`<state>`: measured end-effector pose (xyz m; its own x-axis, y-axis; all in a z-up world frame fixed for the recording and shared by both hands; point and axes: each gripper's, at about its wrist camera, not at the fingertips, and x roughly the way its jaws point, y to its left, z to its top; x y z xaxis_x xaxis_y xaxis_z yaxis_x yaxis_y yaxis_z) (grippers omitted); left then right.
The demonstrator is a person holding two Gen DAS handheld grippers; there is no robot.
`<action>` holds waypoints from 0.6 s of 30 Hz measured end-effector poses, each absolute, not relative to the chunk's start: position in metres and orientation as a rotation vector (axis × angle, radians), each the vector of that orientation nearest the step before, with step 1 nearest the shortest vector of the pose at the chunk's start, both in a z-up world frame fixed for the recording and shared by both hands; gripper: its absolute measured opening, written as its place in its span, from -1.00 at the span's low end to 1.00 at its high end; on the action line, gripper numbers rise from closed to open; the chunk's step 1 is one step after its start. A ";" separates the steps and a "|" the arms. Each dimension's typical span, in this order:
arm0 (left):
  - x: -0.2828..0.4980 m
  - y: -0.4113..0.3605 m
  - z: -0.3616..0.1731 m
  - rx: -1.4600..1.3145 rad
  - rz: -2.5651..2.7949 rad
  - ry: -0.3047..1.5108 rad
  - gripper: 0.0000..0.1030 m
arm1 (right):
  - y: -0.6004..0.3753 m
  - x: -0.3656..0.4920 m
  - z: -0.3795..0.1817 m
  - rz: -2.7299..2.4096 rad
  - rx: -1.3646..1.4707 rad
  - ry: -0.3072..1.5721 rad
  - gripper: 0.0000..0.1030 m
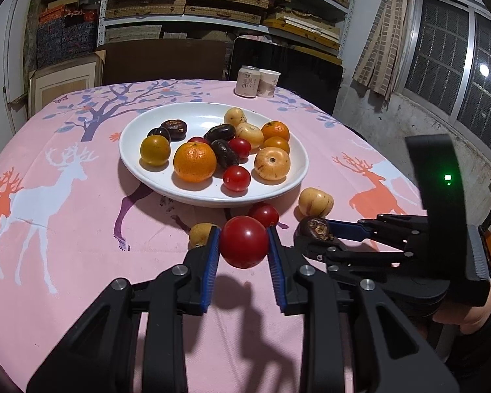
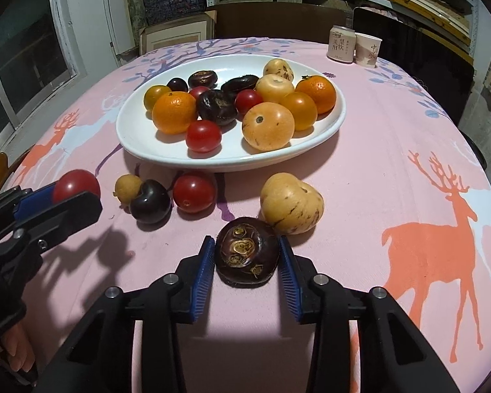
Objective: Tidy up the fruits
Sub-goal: 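Grasp a red tomato with the left tool while the right tool grasps a dark brown fruit, then carry both fruits over the white plate, lower them and open both tools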
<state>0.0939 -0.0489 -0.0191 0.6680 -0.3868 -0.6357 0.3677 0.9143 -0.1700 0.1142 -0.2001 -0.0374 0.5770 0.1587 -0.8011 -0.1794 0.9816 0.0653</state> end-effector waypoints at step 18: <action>0.100 -0.040 -0.012 -0.071 -0.434 0.747 -0.46 | -0.238 0.076 0.002 0.278 0.144 0.833 -0.24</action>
<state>0.1000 -0.0400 -0.0125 0.6500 -0.4064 -0.6421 0.3566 0.9093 -0.2145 0.0755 -0.2377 0.0019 0.6393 0.2992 -0.7084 -0.1871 0.9541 0.2340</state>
